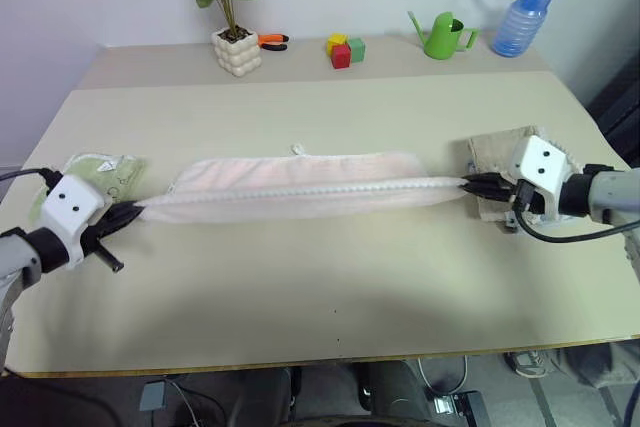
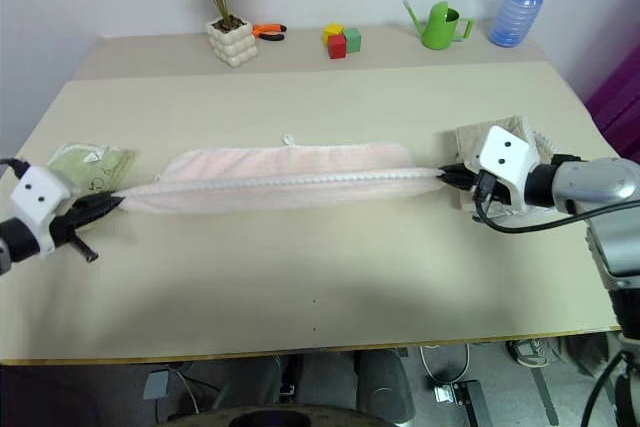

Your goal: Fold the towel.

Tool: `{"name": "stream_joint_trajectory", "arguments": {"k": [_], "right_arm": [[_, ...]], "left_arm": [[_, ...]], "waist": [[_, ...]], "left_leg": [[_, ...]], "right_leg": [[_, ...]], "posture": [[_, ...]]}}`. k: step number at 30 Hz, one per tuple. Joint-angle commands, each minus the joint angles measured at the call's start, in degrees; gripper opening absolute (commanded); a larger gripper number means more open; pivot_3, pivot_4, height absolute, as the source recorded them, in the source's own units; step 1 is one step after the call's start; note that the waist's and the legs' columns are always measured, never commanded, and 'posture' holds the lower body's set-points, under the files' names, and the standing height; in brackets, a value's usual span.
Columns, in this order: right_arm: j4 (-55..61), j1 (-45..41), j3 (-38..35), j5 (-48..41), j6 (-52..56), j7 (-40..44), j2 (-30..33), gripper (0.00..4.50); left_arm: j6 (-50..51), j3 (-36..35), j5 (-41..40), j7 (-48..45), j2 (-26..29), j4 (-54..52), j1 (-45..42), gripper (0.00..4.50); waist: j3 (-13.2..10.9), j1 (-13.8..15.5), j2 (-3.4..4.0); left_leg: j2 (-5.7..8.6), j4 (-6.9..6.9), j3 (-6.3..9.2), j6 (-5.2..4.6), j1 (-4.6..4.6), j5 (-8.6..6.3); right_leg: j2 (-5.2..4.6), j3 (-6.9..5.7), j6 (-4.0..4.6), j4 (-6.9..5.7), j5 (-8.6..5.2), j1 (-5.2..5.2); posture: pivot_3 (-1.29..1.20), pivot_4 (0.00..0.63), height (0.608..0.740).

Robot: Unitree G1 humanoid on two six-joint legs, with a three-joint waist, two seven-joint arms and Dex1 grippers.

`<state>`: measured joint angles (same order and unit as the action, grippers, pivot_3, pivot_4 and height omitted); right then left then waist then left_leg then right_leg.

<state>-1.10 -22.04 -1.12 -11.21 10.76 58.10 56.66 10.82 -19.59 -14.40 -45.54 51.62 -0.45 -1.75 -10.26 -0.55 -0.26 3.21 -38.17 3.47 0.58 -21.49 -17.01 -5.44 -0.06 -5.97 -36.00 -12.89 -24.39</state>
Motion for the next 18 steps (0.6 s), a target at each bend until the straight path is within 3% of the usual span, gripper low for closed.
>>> {"name": "stream_joint_trajectory", "arguments": {"k": [1, 9, 17, 18], "right_arm": [[-8.47, -5.89, 2.43, 6.35, -4.71, -4.4, -2.83, 0.13], [-28.7, -17.49, 8.41, 15.11, -15.02, -9.59, -9.68, 0.13], [-39.41, -22.85, 9.97, 17.91, -21.03, -12.11, -13.76, 0.13], [-40.13, -23.26, 9.94, 18.1, -21.29, -12.47, -14.08, 0.36]], "left_arm": [[-4.97, 4.26, 5.99, 4.19, -1.06, 10.85, -8.72, 0.0], [-16.3, 14.82, 14.89, 7.97, -5.44, 37.27, -28.06, 0.0], [-20.86, 18.01, 17.05, 8.28, -7.42, 48.71, -33.96, 0.0], [-20.52, 17.73, 16.7, 8.1, -7.52, 49.26, -34.09, 0.0]], "waist": [[0.0, -0.05, -0.01], [0.0, -0.24, -0.01], [-0.01, -0.51, -0.01], [-0.01, -0.51, -0.01]], "left_leg": [[0.01, 0.0, 0.0, 0.0, 0.0, 0.0], [0.05, 0.02, -0.08, 0.03, -0.06, 0.02], [0.05, 0.02, -0.15, 0.03, -0.08, 0.02], [0.05, 0.02, -0.15, 0.03, -0.08, 0.02]], "right_leg": [[0.0, 0.0, 0.0, -0.01, 0.01, 0.0], [0.01, -0.01, -0.01, -0.04, 0.02, -0.16], [0.02, -0.01, -0.02, -0.08, 0.02, -0.21], [0.02, 0.0, -0.02, -0.09, 0.02, -0.21]], "posture": [[0.0, 0.15, 0.731], [0.0, 0.15, 0.731], [0.0, 0.15, 0.731], [0.0, 0.15, 0.731]]}}
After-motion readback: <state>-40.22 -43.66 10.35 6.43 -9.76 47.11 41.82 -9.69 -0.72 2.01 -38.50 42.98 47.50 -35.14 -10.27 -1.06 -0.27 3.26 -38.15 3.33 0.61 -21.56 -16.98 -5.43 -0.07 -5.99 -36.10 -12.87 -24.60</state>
